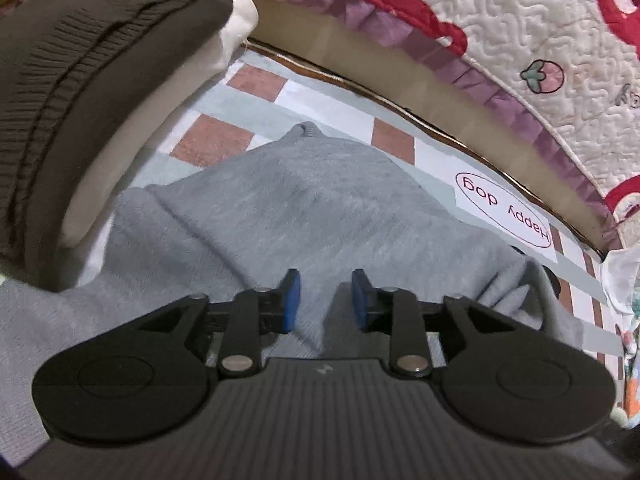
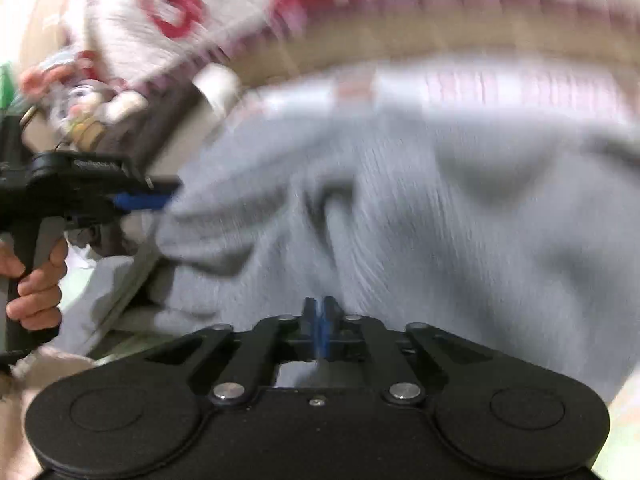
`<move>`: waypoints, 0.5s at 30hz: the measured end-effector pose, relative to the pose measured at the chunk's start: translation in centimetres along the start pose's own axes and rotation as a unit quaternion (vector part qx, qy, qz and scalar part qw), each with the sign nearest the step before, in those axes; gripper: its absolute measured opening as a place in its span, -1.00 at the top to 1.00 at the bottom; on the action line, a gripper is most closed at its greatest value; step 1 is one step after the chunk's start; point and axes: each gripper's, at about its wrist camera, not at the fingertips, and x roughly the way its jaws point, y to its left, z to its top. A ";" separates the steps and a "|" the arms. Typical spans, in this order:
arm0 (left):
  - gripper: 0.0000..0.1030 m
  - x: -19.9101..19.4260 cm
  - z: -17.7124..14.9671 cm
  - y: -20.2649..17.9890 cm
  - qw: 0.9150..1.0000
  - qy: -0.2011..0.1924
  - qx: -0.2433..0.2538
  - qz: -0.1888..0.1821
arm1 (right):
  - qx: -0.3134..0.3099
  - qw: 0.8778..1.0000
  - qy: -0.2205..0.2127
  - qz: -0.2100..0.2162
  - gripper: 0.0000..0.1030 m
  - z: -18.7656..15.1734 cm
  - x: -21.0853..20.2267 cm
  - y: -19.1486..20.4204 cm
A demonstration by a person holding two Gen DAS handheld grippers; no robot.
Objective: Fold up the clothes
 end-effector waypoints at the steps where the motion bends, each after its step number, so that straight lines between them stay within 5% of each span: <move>1: 0.45 -0.4 -0.3 0.3 1.000 -0.001 -0.008 0.003 | 0.001 1.000 -0.025 -0.005 0.95 0.8 -1.3 -0.4; 3: 0.09 -1.1 -1.0 0.9 1.000 -0.005 -0.029 0.007 | 0.019 0.998 -0.065 -0.018 0.95 2.7 -4.1 -1.6; 5: 0.05 -1.8 -1.8 1.1 1.000 -0.016 -0.019 0.008 | -0.011 0.996 -0.070 -0.050 0.95 3.5 -5.5 -1.9; 7: -0.01 -2.1 -2.5 0.9 1.000 -0.014 0.005 0.009 | -0.056 0.995 -0.042 -0.071 0.94 3.2 -6.0 -1.9; 10: -0.23 -2.1 -3.7 -0.4 0.998 -0.010 0.063 0.014 | -0.087 0.996 -0.013 -0.032 0.83 1.0 -5.7 -0.7; 12: -0.58 -1.6 -4.5 -1.5 0.994 0.001 0.104 0.015 | -0.108 0.994 0.008 -0.012 0.50 -0.5 -4.8 0.5; 15: -0.85 0.8 -5.1 -2.7 0.987 0.061 0.147 0.016 | -0.114 0.992 0.057 -0.001 0.29 -1.9 -2.9 1.4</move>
